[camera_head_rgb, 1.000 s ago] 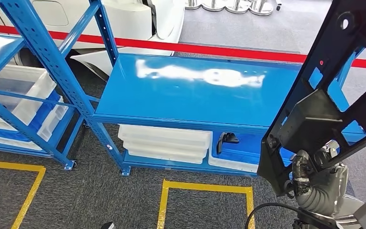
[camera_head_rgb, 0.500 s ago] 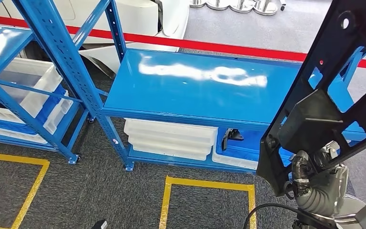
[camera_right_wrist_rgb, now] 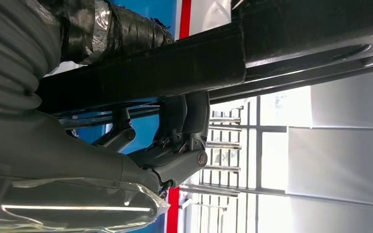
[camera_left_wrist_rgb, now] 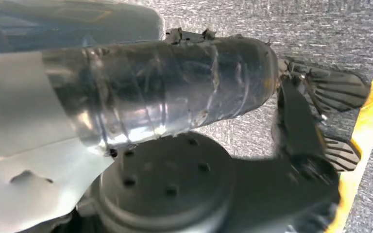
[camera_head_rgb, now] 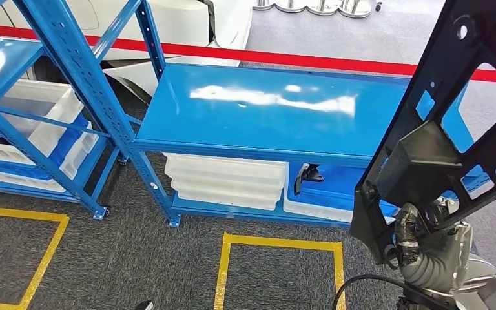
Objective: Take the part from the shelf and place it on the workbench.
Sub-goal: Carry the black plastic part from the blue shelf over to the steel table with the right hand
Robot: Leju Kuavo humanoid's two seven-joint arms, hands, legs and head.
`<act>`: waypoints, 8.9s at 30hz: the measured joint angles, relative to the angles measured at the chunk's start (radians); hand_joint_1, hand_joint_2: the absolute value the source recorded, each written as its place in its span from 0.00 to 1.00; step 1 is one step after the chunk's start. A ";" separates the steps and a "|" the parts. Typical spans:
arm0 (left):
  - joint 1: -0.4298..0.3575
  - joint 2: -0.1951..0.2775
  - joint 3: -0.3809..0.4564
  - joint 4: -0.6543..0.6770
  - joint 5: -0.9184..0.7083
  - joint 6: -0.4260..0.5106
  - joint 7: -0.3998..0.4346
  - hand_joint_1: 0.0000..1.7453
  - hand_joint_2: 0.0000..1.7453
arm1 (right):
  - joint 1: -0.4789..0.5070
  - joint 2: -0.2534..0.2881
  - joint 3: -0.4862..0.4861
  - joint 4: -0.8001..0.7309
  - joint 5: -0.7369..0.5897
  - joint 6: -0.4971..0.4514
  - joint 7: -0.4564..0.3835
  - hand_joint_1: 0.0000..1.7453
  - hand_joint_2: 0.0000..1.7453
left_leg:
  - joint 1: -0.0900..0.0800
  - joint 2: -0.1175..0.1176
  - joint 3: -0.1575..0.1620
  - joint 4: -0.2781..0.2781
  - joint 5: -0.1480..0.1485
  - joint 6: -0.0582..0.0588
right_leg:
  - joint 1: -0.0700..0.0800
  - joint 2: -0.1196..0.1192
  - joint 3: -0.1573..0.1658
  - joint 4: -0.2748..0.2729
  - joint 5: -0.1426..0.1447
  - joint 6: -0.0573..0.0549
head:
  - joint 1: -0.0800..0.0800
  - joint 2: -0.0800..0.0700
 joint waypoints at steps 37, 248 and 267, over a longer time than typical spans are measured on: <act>0.000 -0.004 -0.025 0.000 0.011 -0.002 -0.003 0.00 0.00 | 0.006 0.007 -0.003 0.003 -0.091 0.054 -0.043 1.00 1.00 | 0.008 -0.003 -0.015 -0.014 0.024 0.034 | -0.009 0.051 -0.051 0.100 -0.064 0.040 | 0.012 0.000; 0.000 -0.024 -0.101 0.000 0.076 -0.017 -0.013 0.00 0.00 | 0.012 -0.036 0.001 -0.010 0.060 0.018 0.086 1.00 1.00 | 0.002 0.060 -0.063 0.030 0.034 0.006 | 0.020 -0.081 0.031 0.010 -0.040 -0.001 | 0.011 0.000; 0.002 -0.040 -0.100 0.001 0.079 -0.017 -0.009 0.00 0.00 | 0.005 -0.036 0.003 -0.012 0.059 0.021 0.087 1.00 1.00 | 0.037 -0.118 -0.116 0.003 0.095 -0.024 | -0.009 0.059 0.063 -0.028 -0.043 0.011 | 0.013 0.000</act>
